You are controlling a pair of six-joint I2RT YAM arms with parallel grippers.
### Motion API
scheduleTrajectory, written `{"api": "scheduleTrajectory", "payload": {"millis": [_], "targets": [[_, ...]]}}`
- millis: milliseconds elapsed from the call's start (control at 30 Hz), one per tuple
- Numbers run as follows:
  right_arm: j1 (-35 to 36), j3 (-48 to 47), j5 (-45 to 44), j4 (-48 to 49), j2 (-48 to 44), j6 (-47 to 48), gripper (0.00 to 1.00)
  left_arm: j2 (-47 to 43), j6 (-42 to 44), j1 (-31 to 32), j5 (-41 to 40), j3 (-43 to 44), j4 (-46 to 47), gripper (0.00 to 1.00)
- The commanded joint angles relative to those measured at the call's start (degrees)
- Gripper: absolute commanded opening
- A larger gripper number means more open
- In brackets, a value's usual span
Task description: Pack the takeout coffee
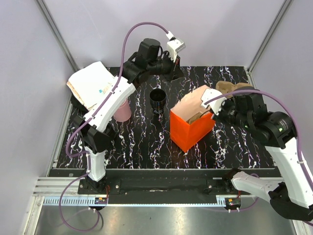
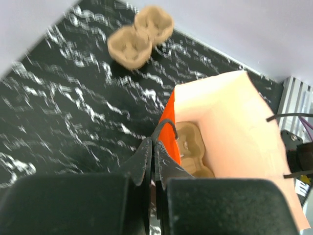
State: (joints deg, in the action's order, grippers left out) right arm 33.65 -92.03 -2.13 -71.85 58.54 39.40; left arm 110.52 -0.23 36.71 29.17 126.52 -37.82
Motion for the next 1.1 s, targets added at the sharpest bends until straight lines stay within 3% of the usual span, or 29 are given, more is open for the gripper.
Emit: {"api": "scheduleTrajectory", "payload": {"millis": [0, 333, 633, 1067], "targets": [[-0.2, -2.1, -5.3, 8.6, 0.9, -1.5, 0.0, 0.1, 1.5, 0.4, -1.0, 7.0, 2.8, 0.0], [-0.2, -2.1, -7.8, 12.1, 1.8, -3.2, 0.0, 0.7, 0.9, 1.0, 0.8, 10.6, 3.1, 0.0], [-0.2, 11.0, -9.7, 17.3, 0.3, -1.5, 0.02, 1.7, 4.1, 2.9, -1.9, -0.8, 3.5, 0.0], [-0.2, 1.3, -12.3, 18.6, 3.5, -3.4, 0.09, 2.2, 3.6, 2.9, -8.4, 8.5, 5.0, 0.0]]}}
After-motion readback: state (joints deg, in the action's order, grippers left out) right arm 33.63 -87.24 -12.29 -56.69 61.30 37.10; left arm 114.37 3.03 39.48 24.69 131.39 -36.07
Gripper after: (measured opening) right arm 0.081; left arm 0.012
